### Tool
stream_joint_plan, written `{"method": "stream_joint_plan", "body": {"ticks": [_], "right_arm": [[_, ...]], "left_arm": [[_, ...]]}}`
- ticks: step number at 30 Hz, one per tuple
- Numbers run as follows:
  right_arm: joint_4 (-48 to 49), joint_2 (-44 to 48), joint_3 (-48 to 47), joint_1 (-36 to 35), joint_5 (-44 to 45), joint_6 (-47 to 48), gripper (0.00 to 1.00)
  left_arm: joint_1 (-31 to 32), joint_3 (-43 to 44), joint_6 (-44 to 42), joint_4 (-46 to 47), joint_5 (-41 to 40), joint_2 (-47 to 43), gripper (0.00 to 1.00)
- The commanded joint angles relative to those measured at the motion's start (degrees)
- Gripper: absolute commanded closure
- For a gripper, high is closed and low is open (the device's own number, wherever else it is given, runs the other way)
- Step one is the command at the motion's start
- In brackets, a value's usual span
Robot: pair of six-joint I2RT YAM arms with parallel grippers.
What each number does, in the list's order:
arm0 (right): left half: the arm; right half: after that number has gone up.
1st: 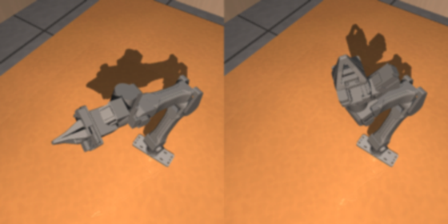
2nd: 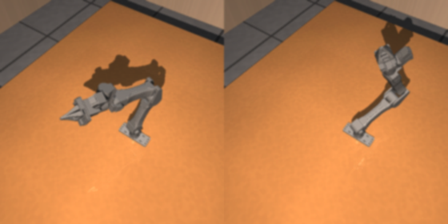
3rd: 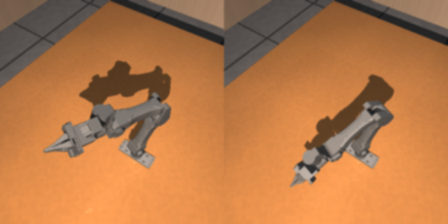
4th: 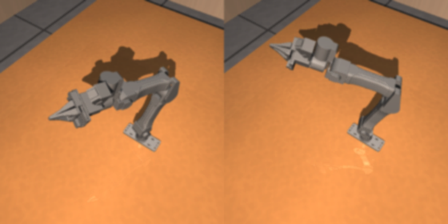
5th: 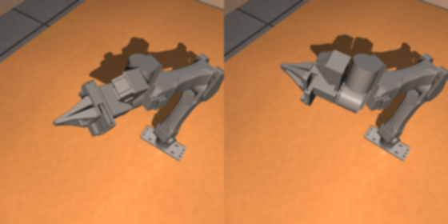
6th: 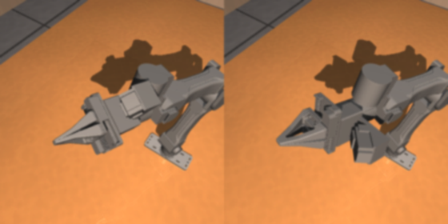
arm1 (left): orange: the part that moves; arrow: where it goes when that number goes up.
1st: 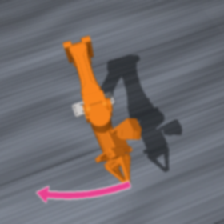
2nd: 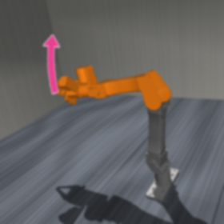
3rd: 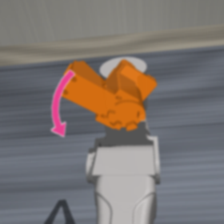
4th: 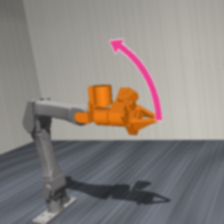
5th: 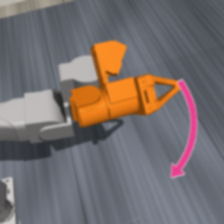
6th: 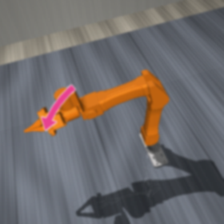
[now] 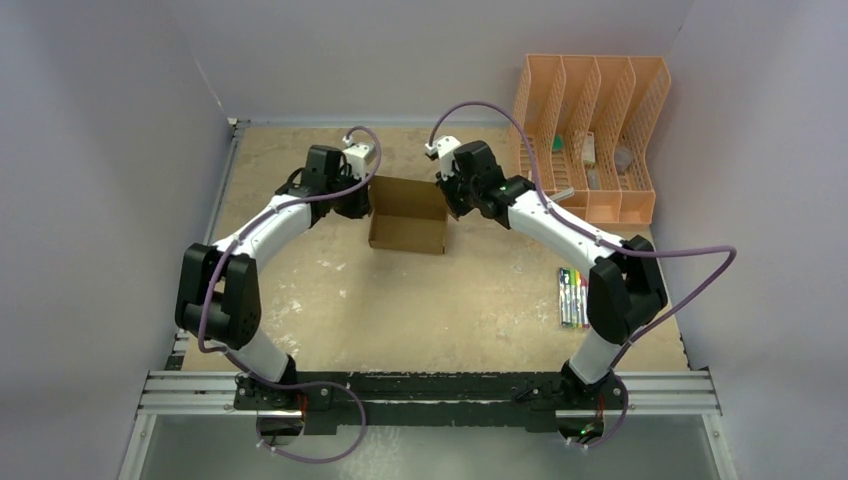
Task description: Fold the paper box
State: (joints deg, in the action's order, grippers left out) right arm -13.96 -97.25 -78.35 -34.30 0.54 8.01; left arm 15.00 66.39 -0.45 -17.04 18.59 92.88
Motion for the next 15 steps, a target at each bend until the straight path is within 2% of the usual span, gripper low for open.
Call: {"method": "stream_joint_plan", "body": {"ticks": [1,5,10,15], "right_arm": [[-1.5,-1.0,-3.3,-1.2,1.8,-15.3,1.00],[-4.4,-3.0,-5.7,-1.4,3.9,-22.5,1.00],[-9.4,-5.8,-9.6,-1.6,7.9,-29.5,1.00],[-13.3,-7.8,-13.4,-1.7,8.8,-34.6,1.00]], "left_arm": [[4.2,-0.8,17.8,0.9,-4.5,-1.9,1.00],[7.4,-2.4,26.9,1.4,-8.3,-2.1,1.00],[8.4,-5.8,37.0,4.5,-9.5,-3.3,1.00],[8.5,-9.3,43.2,8.7,-10.8,-6.0,1.00]]}}
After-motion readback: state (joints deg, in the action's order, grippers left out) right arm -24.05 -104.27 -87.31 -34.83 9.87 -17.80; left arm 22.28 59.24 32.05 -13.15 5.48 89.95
